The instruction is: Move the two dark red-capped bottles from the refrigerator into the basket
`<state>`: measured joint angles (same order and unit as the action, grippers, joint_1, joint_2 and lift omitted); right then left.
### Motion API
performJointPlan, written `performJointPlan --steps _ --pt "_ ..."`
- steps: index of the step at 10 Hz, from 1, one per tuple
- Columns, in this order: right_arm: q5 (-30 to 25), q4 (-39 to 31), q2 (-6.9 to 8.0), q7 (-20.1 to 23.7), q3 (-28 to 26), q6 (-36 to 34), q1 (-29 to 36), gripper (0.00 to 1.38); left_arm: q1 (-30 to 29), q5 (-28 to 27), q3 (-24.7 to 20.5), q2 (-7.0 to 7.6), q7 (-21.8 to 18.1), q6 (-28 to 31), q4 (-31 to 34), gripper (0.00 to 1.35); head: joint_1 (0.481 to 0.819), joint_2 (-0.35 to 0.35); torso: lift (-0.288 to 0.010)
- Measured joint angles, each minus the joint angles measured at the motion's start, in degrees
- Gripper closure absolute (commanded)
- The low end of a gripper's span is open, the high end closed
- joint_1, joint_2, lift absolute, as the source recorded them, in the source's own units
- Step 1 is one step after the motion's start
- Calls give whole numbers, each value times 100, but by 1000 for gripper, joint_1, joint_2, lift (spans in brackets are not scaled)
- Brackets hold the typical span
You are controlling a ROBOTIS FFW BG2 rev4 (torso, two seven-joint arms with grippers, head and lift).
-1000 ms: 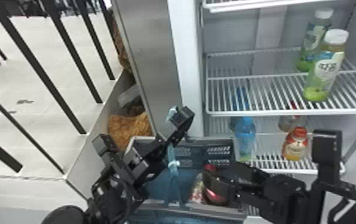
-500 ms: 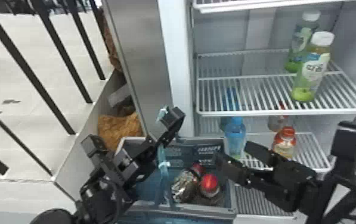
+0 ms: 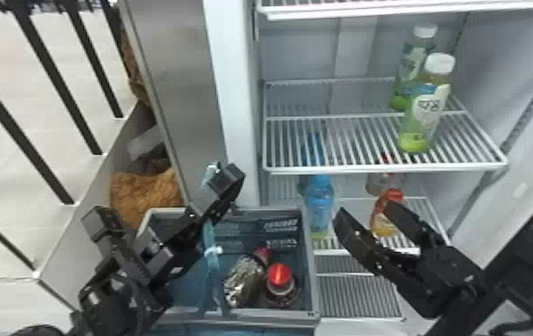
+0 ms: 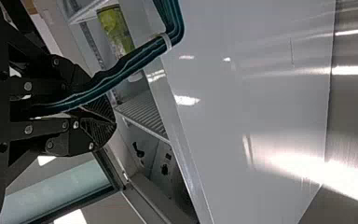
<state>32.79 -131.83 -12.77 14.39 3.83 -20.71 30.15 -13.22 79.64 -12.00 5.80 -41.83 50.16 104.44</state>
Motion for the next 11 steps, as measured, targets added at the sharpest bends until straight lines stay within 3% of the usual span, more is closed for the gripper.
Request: performJointPlan --steps 3,7,11 --pt "-275 -215 160 -182 -376 420 822 124 -17 -7 3 -7 0 4 -9 1200 695 -30 -34" --pt "-1120 -779 316 -492 -798 796 1711 125 -38 8 7 -17 0 4 -17 1200 695 -105 -34" --pt "-1744 -517 463 -578 -996 1864 2192 125 -82 23 -21 -34 0 2 -17 1200 695 -165 -34"
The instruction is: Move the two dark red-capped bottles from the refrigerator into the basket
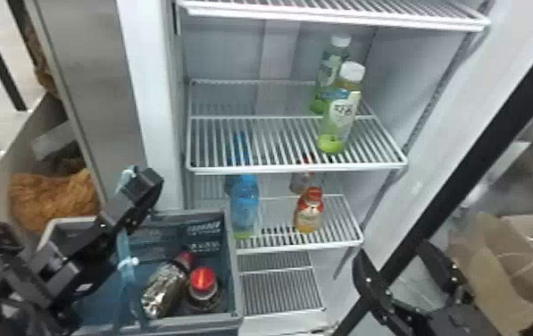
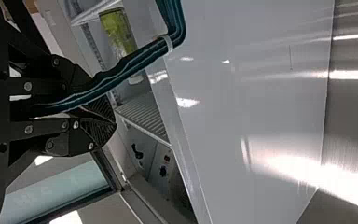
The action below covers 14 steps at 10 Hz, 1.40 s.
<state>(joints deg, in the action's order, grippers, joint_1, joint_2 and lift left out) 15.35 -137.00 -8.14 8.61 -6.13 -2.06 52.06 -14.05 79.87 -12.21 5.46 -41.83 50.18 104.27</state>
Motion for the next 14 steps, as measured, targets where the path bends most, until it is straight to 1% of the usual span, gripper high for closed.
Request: performJointPlan --steps 2,6,14 --pt "-43 -51 47 0 -19 80 271 125 -13 5 -5 -8 0 -7 0 1200 695 -171 -34" --pt "17 -387 58 1 -92 94 630 125 -42 0 -2 -19 0 2 0 1200 695 -176 -34" --pt "87 -299 53 9 -50 92 535 125 -46 8 -46 -20 0 -27 0 1200 695 -165 -34"
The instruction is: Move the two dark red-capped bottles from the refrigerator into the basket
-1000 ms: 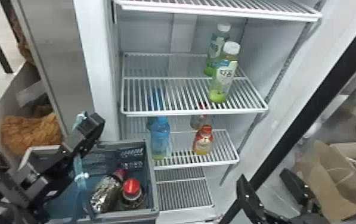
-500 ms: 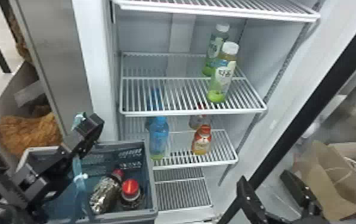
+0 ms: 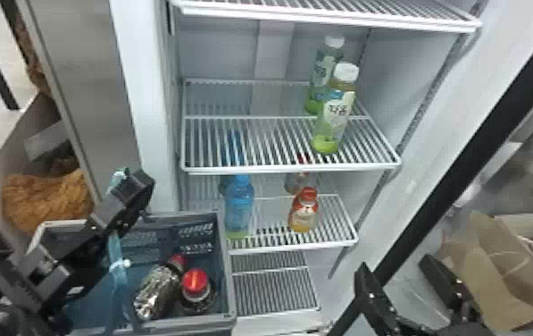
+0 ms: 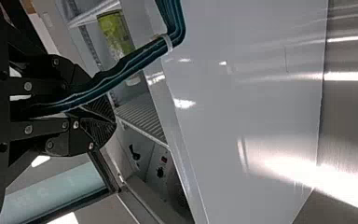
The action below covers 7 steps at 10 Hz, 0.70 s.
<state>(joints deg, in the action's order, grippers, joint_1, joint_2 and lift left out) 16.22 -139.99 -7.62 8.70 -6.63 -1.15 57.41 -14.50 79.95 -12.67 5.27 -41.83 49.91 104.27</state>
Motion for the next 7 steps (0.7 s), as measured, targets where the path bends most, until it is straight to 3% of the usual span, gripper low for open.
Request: performJointPlan --steps 7 --pt "0 52 -20 16 25 -4 -49 125 3 3 11 4 0 -14 0 1200 695 -162 -34"
